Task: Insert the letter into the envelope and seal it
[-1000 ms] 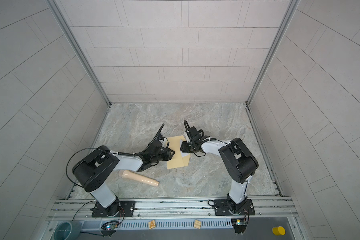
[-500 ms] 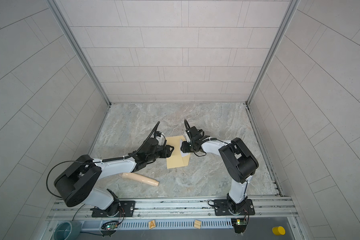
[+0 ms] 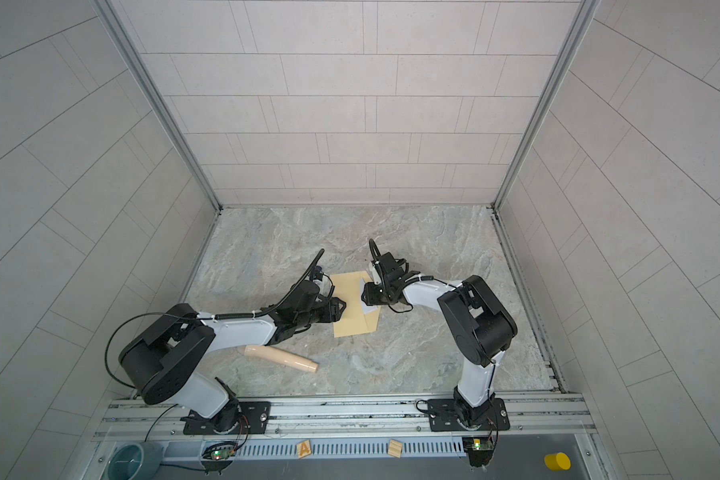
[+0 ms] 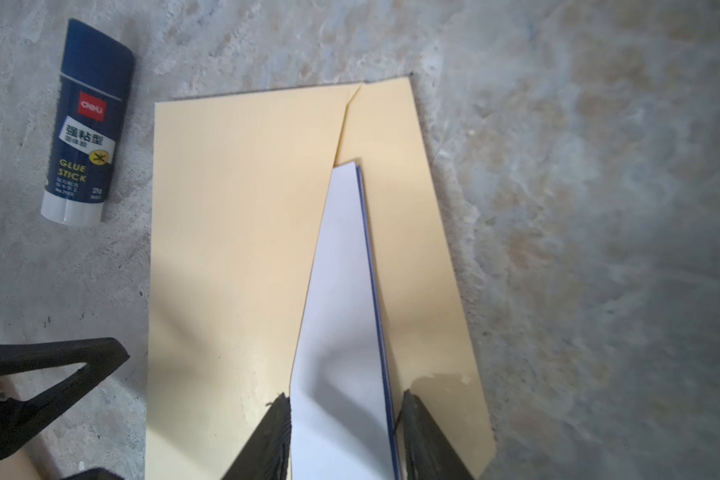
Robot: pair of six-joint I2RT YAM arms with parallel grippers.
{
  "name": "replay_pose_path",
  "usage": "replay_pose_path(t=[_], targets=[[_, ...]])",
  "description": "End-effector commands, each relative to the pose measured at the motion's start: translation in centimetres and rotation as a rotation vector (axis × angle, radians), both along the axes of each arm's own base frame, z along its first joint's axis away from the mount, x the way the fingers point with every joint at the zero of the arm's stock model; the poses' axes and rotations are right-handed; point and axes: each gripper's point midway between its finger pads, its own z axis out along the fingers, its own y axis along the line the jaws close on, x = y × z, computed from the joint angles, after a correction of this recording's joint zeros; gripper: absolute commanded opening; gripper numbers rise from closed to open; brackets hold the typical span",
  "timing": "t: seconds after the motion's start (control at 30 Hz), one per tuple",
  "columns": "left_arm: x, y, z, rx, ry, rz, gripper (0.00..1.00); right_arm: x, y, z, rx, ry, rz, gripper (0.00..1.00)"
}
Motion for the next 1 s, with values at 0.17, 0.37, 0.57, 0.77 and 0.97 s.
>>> replay_pose_path(t=[0.17,0.37,0.57,0.77,0.97], targets=[[-0.1,0.0,-0.8,0.005,0.029,0.002,0.69,-0.3,-0.3,-0.2,-0.015,0.019,0.007,0.44],[-0.2,-0.4,-1.6,-0.001,0.058,-0.005,0.67,-0.3,-0.2,-0.1,-0.007,0.022,0.007,0.44],[-0.2,-0.7,-1.9,-0.022,0.067,-0.007,0.64,-0.4,0.0,0.0,0.007,0.024,0.005,0.44],[-0.2,-1.0,-2.0,-0.035,0.075,-0.006,0.58,-0.4,0.3,0.1,0.024,0.025,0.006,0.44],[-0.2,-1.1,-2.1,-0.046,0.081,-0.004,0.57,-0.6,0.7,0.0,0.029,0.031,0.010,0.44]])
